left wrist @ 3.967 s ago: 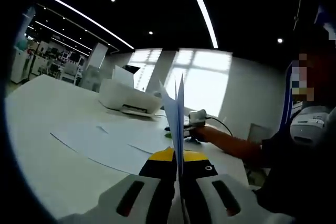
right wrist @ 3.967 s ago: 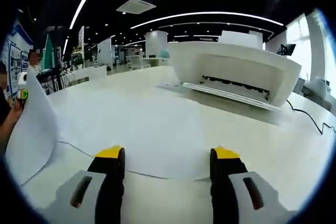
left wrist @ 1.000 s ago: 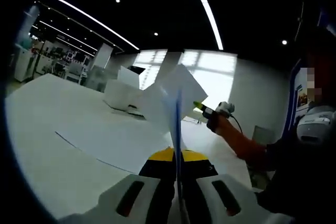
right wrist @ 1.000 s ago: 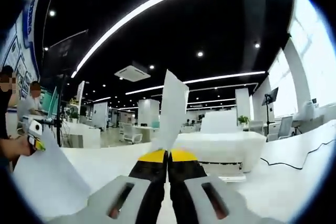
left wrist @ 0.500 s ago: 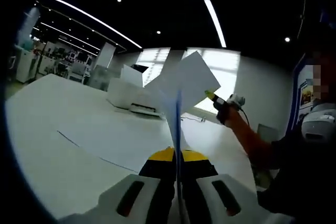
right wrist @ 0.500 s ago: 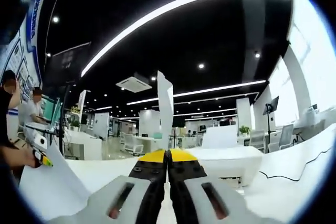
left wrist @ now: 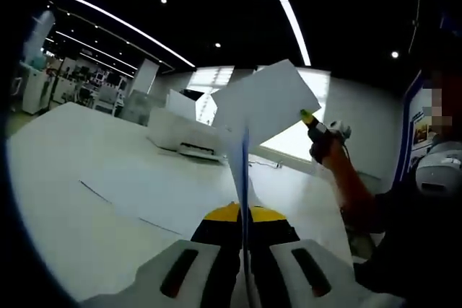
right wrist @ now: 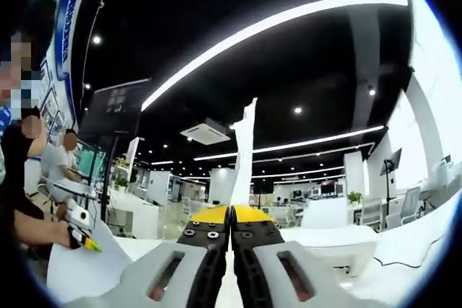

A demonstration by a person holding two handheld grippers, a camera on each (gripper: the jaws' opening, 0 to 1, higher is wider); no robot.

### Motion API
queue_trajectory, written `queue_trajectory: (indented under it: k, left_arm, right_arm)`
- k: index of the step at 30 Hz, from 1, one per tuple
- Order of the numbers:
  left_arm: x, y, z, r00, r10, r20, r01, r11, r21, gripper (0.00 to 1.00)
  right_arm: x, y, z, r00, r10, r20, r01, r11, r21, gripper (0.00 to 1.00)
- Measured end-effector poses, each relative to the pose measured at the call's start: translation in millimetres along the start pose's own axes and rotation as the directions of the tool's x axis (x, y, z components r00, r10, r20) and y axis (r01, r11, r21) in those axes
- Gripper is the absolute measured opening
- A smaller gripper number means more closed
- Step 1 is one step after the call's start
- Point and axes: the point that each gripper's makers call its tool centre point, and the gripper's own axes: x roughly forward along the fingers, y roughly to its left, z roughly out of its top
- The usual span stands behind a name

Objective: Organize the stack of printing papers by aligning and flattening the scattered papers on the table

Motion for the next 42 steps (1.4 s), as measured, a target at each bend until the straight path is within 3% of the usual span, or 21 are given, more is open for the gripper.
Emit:
queue_trajectory:
  k: [18,25,30,32,37,42]
  left_arm:
    - [0,1.0,1.1,1.0,-0.006,0.003,0.006,1.0,-0.001,0.06]
    - [0,0.9,0.9,1.0,-0.007,0.004,0.007,1.0,-0.001,0.06]
    - [0,0.2,0.5,1.0,-0.006,0.003,0.006,1.0,-0.001,0.06]
    - [0,0.4,0.4,1.0,-0.006,0.002,0.006,1.0,-0.001,0.06]
    - [1,0.8,-0.2,1.0,-0.003,-0.002,0.003,1.0,0.001,0.06]
    - [1,2.2,-0.9,1.0,0.005,-0.007,-0.005,1.0,0.006,0.06]
  right_arm:
    - [-4,66,20.4,0.991,0.13,0.017,-0.13,0.991,-0.023,0.0]
    - [-15,102,21.3,0.971,0.229,0.066,-0.234,0.968,0.093,0.0]
    - [-26,106,0.7,0.97,0.234,0.061,-0.241,0.952,0.186,0.0]
    - [-35,104,-21.2,0.974,0.221,0.04,-0.223,0.935,0.274,0.0]
    - [-44,100,-55.0,0.98,0.201,-0.011,-0.185,0.922,0.34,0.0]
    - [-51,103,-82.4,0.978,0.198,-0.071,-0.161,0.923,0.35,0.0]
